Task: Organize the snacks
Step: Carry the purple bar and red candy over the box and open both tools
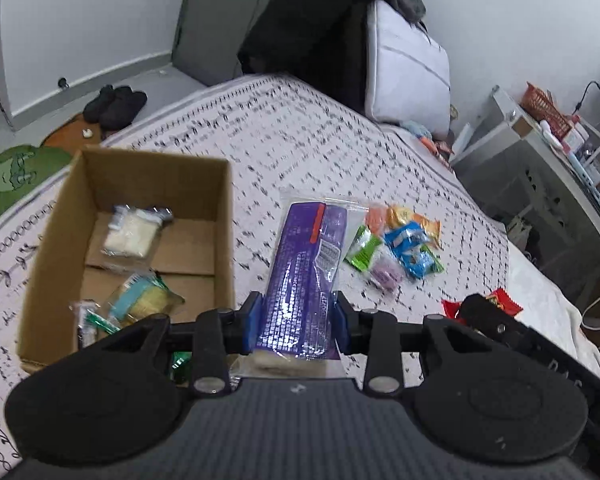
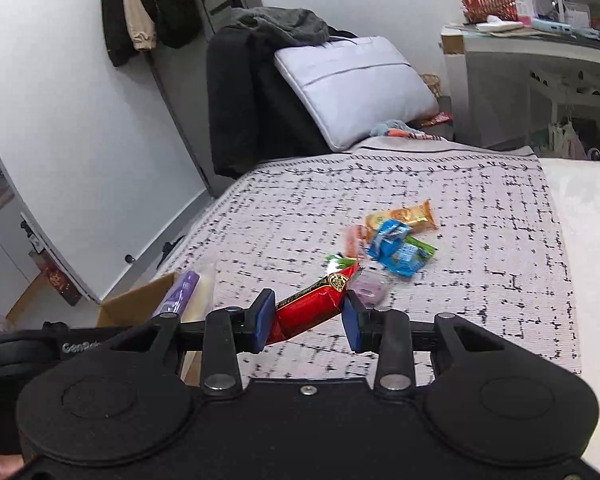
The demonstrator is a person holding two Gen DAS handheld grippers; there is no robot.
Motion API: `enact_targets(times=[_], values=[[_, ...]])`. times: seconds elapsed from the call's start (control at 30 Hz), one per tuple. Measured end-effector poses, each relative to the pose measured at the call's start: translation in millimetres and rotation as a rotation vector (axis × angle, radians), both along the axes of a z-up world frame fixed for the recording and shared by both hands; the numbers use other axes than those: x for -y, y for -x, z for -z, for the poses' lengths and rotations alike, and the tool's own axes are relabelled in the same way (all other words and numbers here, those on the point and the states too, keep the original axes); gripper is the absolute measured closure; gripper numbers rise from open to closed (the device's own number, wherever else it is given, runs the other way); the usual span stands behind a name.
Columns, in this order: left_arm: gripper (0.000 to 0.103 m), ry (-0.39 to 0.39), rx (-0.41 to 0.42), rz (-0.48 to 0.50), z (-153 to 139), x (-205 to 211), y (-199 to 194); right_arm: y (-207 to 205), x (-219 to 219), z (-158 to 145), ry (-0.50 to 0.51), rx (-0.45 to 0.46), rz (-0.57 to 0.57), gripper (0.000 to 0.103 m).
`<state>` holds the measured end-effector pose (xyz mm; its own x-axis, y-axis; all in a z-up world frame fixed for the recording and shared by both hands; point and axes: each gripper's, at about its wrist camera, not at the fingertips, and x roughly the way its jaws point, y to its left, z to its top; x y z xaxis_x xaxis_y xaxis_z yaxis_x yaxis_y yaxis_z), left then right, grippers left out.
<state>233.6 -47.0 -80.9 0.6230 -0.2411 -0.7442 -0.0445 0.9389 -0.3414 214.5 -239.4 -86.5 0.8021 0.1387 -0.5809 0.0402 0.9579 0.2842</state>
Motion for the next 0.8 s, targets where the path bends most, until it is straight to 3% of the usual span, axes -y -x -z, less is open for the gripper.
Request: enact_targets(times=[0.37, 0.8], values=[[0.067, 0.025, 0.009, -0.093, -1.0, -42.8, 23.3, 3.0, -33.7, -18.1, 0.024, 0.030, -0.059, 0.067], [0.067, 0.085, 0.001, -0.219, 2.6, -89.5, 12.9, -19.0, -86.0, -19.1, 0.004, 0.037, -0.140, 0.067]])
